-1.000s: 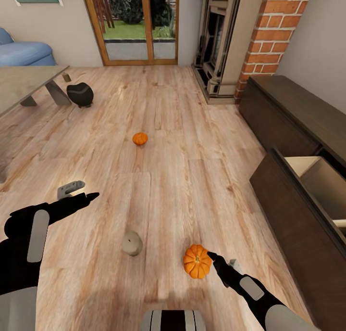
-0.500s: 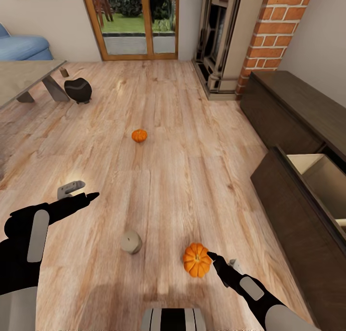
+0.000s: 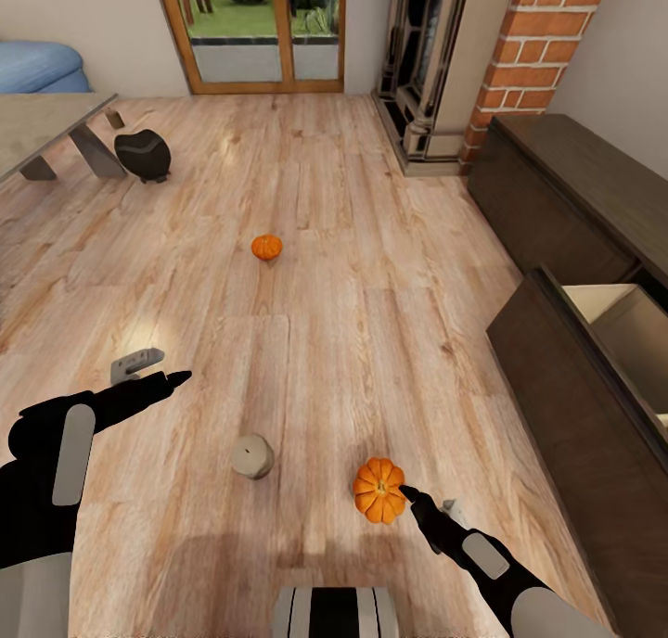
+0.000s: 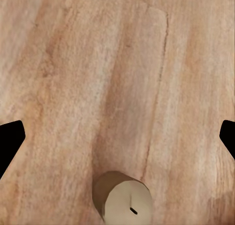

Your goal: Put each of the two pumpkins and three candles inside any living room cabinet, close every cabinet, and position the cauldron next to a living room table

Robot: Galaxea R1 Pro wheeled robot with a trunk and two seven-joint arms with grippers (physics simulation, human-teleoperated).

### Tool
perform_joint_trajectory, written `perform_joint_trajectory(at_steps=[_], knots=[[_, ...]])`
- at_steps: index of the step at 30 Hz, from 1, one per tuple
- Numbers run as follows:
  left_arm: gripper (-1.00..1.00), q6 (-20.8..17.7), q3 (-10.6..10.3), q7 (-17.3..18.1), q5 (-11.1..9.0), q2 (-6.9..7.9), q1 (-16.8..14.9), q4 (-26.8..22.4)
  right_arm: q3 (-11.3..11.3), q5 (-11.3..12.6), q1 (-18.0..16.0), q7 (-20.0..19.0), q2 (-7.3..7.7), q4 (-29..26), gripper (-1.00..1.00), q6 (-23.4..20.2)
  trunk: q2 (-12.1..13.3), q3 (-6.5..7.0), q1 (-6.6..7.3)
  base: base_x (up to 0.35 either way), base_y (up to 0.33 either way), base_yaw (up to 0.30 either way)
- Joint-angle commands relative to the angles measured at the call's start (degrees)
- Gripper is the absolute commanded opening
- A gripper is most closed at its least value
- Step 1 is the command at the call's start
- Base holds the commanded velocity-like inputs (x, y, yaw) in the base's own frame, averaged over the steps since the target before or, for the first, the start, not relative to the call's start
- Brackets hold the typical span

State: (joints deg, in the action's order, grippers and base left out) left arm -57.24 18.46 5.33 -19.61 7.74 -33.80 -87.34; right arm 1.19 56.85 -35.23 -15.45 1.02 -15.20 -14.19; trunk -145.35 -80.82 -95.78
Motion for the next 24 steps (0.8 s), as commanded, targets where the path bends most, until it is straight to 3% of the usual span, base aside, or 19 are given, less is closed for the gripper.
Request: perform_joint_trajectory(at_steps=[1, 4, 9, 24], knots=[[1.00, -0.3, 0.1, 0.6, 0.4, -0.01, 0.0, 0.0, 0.1, 0.3, 0.0, -0.1, 0.00, 0.0, 1.00, -0.3, 0.0, -0.04, 0.01, 0.000, 0.000, 0.000], [1.00, -0.3, 0.1, 0.6, 0.4, -0.01, 0.0, 0.0, 0.1, 0.3, -0.1, -0.1, -0.03, 0.0, 1.00, -0.3, 0.0, -0.04, 0.01, 0.000, 0.000, 0.000], [1.00, -0.3, 0.1, 0.6, 0.4, -0.01, 0.0, 0.0, 0.1, 0.3, -0.1, -0.1, -0.11, 0.0, 1.00, -0.3, -0.1, -1.14, -0.12, 0.000, 0.000, 0.000], [1.00, -0.3, 0.1, 0.6, 0.4, -0.01, 0.0, 0.0, -0.7, 0.2, -1.2, -0.2, -0.31, 0.0, 1.00, -0.3, -0.1, -1.14, -0.12, 0.000, 0.002, 0.000]])
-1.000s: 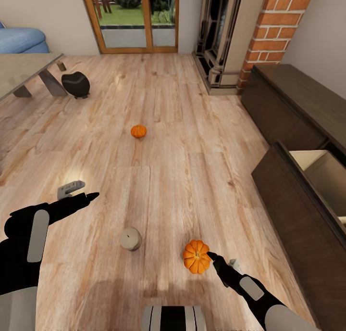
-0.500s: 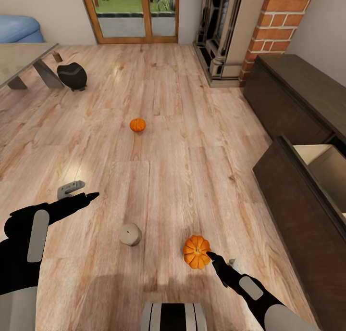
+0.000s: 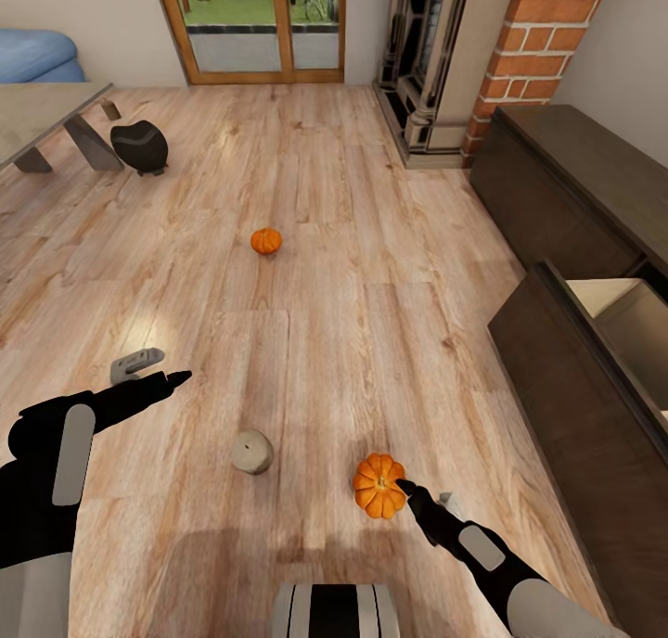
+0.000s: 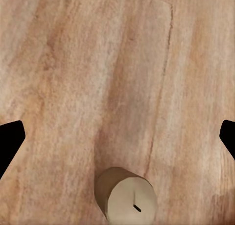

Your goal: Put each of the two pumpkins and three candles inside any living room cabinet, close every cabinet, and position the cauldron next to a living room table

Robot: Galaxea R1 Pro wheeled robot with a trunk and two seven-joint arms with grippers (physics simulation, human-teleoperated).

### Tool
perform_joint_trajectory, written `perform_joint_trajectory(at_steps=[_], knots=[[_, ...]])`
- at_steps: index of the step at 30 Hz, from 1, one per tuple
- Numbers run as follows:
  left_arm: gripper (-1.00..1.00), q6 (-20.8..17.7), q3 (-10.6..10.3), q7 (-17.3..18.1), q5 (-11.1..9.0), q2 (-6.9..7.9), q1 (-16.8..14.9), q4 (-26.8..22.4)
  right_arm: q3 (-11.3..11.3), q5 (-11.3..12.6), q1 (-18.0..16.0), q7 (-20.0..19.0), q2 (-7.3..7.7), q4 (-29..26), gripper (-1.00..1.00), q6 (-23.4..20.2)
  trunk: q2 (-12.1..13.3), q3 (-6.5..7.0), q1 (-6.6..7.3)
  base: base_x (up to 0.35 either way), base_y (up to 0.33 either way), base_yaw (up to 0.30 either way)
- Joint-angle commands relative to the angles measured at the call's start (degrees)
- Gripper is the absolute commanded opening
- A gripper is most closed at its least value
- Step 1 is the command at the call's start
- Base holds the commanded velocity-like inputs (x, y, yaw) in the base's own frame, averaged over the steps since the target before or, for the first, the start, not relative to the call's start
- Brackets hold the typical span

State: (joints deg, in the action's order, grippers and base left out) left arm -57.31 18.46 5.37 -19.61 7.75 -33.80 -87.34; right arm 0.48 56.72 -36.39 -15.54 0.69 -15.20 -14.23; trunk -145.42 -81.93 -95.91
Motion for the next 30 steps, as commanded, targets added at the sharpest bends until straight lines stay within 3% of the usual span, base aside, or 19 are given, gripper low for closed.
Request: perform_joint_trajectory(at_steps=[1, 24, 30], knots=[[1.00, -0.3, 0.1, 0.6, 0.5, -0.03, 0.0, 0.0, 0.0, 0.3, 0.0, -0.1, 0.01, 0.0, 1.00, -0.3, 0.0, -0.04, 0.01, 0.015, 0.085, 0.000], [1.00, -0.2, 0.1, 0.5, 0.5, -0.08, 0.0, 0.0, -1.4, 0.2, -0.4, 0.1, 0.01, 0.1, 1.00, -0.4, 0.0, -0.04, 0.01, 0.025, 0.035, 0.000], [1.00, -0.2, 0.1, 0.5, 0.5, -0.10, 0.0, 0.0, -1.4, 0.2, -0.4, 0.1, 0.01, 0.0, 1.00, -3.2, 0.0, -0.04, 0.01, 0.008, 0.007, 0.000]])
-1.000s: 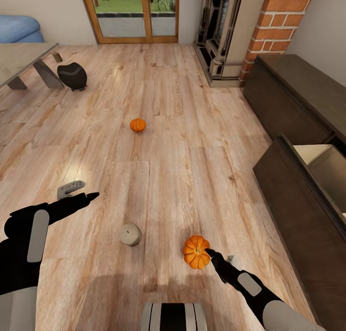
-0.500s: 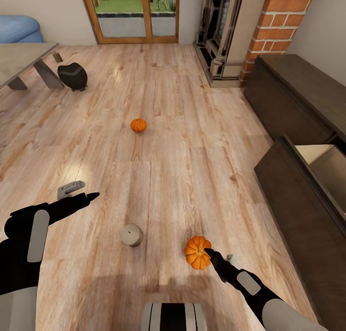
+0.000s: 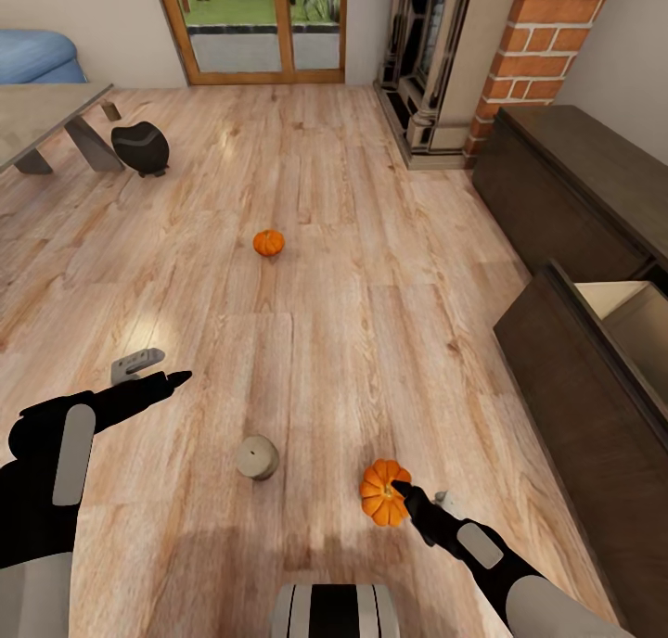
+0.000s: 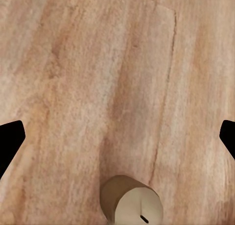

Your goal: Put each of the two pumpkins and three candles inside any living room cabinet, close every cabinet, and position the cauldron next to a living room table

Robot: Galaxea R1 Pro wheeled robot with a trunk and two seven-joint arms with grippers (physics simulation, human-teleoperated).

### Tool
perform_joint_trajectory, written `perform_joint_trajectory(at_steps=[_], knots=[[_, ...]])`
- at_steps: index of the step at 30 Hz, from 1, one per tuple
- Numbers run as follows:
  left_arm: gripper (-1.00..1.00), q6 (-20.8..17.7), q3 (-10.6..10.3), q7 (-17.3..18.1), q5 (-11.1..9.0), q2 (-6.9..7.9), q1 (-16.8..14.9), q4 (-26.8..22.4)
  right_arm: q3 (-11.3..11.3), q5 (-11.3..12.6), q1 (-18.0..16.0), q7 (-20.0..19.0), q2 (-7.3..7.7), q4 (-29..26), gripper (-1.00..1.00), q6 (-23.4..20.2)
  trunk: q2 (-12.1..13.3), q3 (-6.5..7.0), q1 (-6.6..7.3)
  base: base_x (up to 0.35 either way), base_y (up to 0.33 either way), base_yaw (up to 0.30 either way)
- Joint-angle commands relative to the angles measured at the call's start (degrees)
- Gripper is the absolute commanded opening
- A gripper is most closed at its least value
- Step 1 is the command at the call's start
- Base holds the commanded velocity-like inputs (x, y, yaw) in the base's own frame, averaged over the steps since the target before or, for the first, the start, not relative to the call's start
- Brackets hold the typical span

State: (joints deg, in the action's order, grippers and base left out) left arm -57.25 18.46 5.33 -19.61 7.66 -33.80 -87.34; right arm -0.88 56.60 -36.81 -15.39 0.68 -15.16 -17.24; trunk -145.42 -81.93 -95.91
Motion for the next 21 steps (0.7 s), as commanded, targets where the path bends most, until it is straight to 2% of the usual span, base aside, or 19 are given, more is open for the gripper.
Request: perform_joint_trajectory(at_steps=[1, 21], knots=[[1.00, -0.3, 0.1, 0.6, 0.4, -0.01, 0.0, 0.0, -0.1, 0.3, 0.0, -0.1, 0.03, 0.0, 1.00, -0.4, 0.0, -0.04, 0.01, 0.002, 0.002, 0.000], [1.00, -0.2, 0.1, 0.6, 0.4, 0.00, 0.0, 0.0, -0.1, 0.3, 0.0, -0.2, 0.11, 0.0, 1.00, -0.8, 0.0, -0.04, 0.01, 0.000, -0.001, 0.000]])
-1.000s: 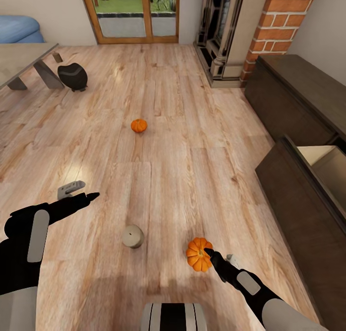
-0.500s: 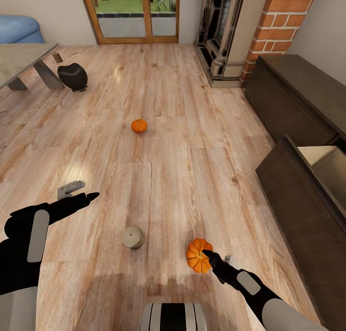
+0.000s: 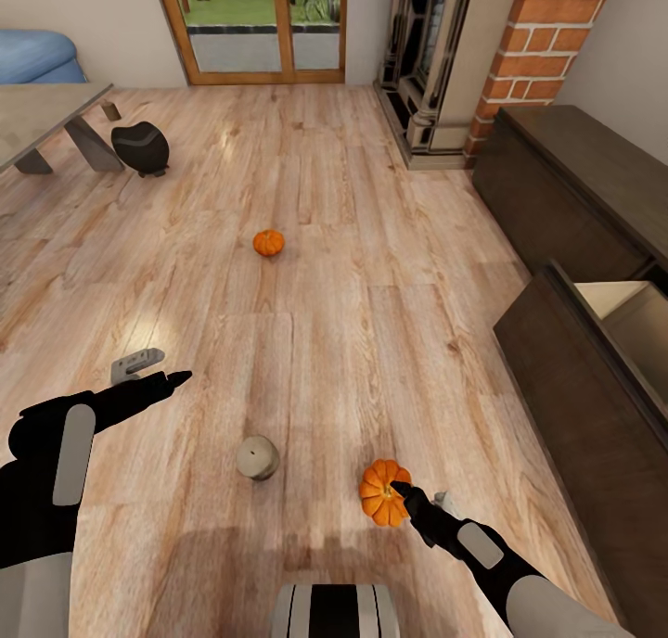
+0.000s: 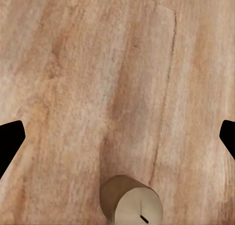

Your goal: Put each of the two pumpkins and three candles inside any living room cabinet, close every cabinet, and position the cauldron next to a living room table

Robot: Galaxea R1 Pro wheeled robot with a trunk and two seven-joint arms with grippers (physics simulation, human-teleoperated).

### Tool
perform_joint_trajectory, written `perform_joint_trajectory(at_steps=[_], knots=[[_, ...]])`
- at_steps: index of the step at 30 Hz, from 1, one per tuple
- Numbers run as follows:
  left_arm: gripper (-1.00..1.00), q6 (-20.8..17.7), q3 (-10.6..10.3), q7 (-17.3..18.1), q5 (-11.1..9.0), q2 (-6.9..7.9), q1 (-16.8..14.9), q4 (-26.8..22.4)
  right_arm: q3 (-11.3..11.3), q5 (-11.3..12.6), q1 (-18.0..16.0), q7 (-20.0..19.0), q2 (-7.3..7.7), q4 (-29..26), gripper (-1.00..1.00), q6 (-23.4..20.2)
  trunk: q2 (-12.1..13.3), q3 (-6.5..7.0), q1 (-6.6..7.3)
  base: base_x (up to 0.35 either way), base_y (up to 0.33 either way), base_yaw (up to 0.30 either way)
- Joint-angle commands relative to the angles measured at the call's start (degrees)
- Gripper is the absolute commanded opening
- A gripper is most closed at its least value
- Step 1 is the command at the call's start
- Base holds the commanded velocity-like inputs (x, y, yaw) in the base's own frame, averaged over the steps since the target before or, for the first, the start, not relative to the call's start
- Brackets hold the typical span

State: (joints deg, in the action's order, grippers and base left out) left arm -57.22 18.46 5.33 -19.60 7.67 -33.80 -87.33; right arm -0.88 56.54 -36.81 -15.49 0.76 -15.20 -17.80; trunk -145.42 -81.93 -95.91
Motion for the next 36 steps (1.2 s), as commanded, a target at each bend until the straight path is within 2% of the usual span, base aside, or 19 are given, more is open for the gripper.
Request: perform_joint_trajectory(at_steps=[1, 36], knots=[[1.00, -0.3, 0.1, 0.6, 0.4, -0.02, 0.0, 0.0, -0.1, 0.3, 0.0, -0.1, 0.05, 0.0, 1.00, -0.2, 0.0, -0.04, 0.01, 0.000, -0.068, 0.000], [1.00, -0.3, 0.1, 0.6, 0.4, -0.02, 0.0, 0.0, -0.1, 0.3, 0.0, -0.2, 0.27, 0.0, 1.00, 0.0, 0.0, -0.04, 0.01, 0.015, -0.009, 0.000]])
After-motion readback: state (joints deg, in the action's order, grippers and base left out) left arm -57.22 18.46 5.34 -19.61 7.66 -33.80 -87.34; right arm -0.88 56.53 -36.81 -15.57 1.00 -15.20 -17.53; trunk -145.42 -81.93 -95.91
